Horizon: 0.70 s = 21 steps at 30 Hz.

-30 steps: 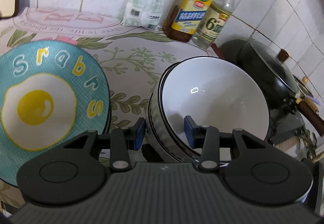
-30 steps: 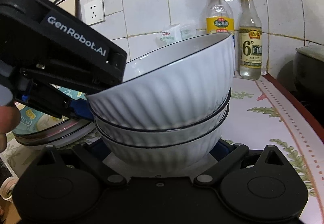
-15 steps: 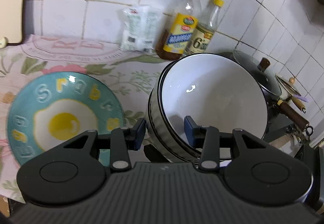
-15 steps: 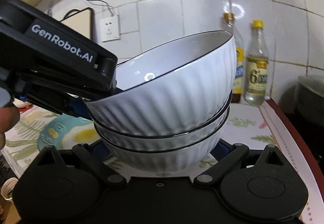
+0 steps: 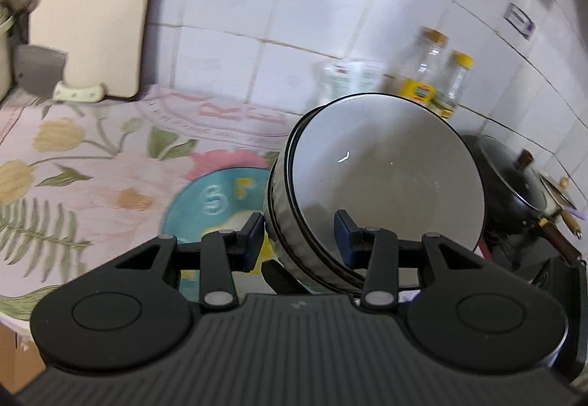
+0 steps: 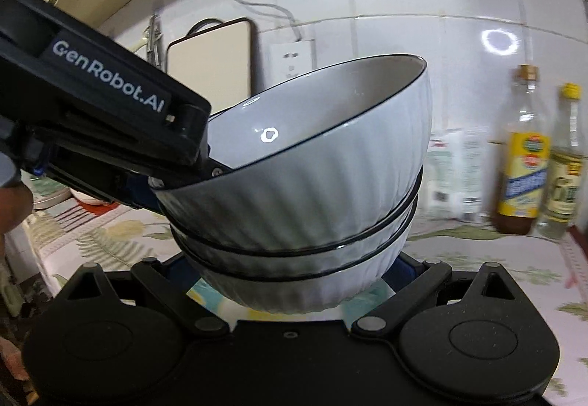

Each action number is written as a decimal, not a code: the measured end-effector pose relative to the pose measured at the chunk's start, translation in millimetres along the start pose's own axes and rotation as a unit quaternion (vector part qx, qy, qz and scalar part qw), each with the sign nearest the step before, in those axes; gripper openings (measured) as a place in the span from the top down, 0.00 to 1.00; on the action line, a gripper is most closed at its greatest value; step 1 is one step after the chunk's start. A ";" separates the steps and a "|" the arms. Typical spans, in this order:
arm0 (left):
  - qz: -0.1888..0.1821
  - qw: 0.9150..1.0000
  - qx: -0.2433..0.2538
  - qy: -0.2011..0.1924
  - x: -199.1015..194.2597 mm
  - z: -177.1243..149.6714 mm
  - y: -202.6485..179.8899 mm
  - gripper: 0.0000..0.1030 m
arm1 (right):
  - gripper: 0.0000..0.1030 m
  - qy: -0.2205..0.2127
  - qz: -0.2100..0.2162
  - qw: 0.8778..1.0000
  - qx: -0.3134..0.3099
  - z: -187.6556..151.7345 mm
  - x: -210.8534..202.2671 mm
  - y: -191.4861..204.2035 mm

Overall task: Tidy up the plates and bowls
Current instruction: 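Lift the bowl stack with both grippers and carry it over the egg plate, then lower the bowl stack onto the blue egg plate with both grippers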

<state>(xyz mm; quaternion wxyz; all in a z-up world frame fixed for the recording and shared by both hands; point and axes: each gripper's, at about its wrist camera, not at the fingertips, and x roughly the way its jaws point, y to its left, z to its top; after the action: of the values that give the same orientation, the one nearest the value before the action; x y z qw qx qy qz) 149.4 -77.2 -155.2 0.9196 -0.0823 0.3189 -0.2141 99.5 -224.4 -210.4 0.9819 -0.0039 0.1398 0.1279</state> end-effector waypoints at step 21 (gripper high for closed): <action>0.017 0.998 -0.028 0.050 57.7 -14.7 40.0 0.61 | 0.03 0.101 -0.001 0.995 0.007 -30.5 79.6 2.0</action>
<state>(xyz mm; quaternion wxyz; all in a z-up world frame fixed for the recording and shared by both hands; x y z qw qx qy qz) 194.6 -67.4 -210.0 0.9035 -0.0915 0.3713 -0.1937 164.5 -203.9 -261.5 0.9628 -0.0106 0.2392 0.1252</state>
